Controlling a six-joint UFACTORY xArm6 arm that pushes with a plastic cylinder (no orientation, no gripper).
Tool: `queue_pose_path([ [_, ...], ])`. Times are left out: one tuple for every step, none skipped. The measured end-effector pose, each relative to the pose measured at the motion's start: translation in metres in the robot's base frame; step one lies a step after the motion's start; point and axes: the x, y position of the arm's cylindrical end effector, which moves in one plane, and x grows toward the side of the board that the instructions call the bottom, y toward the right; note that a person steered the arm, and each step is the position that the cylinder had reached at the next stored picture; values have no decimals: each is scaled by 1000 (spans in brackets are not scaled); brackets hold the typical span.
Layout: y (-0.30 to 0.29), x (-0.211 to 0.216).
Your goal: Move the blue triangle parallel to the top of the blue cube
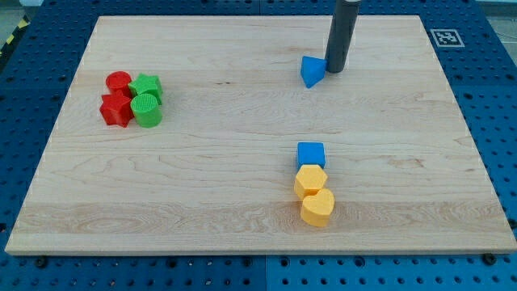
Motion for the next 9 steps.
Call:
queue_pose_path([
  [-8, -3],
  [-20, -8],
  [-41, 2],
  [-52, 4],
  [-57, 5],
  [-57, 5],
  [-74, 2],
  [-83, 1],
  [-83, 27],
])
